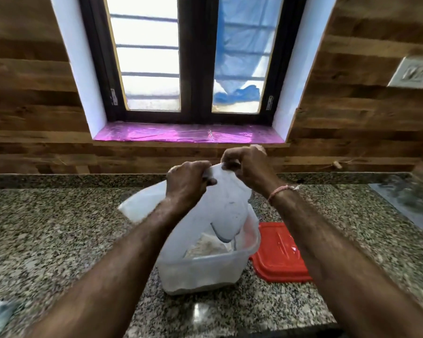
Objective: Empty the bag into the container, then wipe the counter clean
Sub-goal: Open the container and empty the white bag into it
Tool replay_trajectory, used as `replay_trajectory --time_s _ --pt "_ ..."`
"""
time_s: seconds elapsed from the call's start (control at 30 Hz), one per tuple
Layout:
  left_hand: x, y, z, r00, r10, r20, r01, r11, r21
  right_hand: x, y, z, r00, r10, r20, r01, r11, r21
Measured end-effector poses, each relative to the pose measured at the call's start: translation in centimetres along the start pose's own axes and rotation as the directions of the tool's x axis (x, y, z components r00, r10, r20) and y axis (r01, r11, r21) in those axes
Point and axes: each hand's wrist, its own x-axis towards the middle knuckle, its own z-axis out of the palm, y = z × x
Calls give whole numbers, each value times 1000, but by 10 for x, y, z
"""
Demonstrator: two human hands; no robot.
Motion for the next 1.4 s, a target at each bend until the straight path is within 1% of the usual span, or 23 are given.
replay_trajectory --time_s 0.1,0.13,0.17,0.23,0.27,0.3,0.33,0.37,0.4,0.5,0.57,0.63,0.7,0.73,0.77,0.83,0.9,0.97,1.07,1.17,1.27,1.33,1.4 --pt "4 -13 4 990 -140 -22 137 985 -101 -2 22 -1 945 180 -272 -166 983 74" --pt "3 -19 5 984 -178 -25 173 976 -133 -7 30 -2 934 269 -236 -219 951 219" --pt "2 -23 5 980 -198 -29 191 969 -154 -14 35 -2 943 321 -90 -257 870 420" --pt "1 -27 8 975 -221 -31 213 962 -168 -23 43 3 920 253 299 -387 698 602" --pt "0 -28 9 973 -230 -28 222 960 -171 -27 44 4 913 244 327 -394 733 554" --pt "-1 -28 9 970 -241 -25 233 956 -177 -29 47 6 928 268 257 -366 777 512" --pt "-1 -29 9 967 -254 -15 247 950 -191 -29 50 7 942 323 92 -328 823 465" --pt "0 -29 8 965 -261 -5 255 945 -207 -29 52 9 927 372 -41 -303 809 503" --pt "1 -28 8 964 -267 -5 260 940 -222 -25 51 9 924 374 -81 -269 784 559" --pt "3 -21 8 955 -296 -14 283 926 -250 -24 45 16 956 214 200 -290 789 542" --pt "2 -23 8 950 -310 -27 294 923 -249 -28 51 26 945 289 156 -328 801 502" --pt "0 -27 7 934 -355 -31 332 899 -286 -32 56 29 915 390 102 -366 698 616" --pt "2 -31 5 922 -387 9 361 852 -379 -36 61 37 897 334 290 -438 589 679" --pt "3 -34 5 920 -390 25 366 837 -407 -40 61 45 888 281 365 -458 616 641" --pt "3 -37 5 921 -388 32 367 836 -407 -43 63 54 880 275 388 -468 646 603" --pt "5 -44 5 929 -367 46 354 846 -399 -47 65 66 891 352 288 -453 636 624" --pt "6 -52 4 940 -336 65 328 830 -451 -50 72 71 876 397 272 -461 530 712" --pt "8 -58 5 945 -320 62 312 832 -459 -57 75 72 863 276 422 -503 415 758" --pt "11 -61 8 955 -290 61 288 860 -420 -62 77 85 857 205 474 -510 477 716" --pt "14 -62 8 961 -256 103 275 857 -437 -59 81 88 851 240 467 -524 439 730" --pt "18 -65 5 963 -251 100 269 861 -431 -54 83 82 858 172 485 -502 485 716" --pt "20 -67 2 979 -205 20 203 944 -259 -48 83 78 892 241 382 -451 516 728" --pt "20 -69 1 992 -88 -93 91 995 30 -39 87 78 906 346 243 -414 608 677"
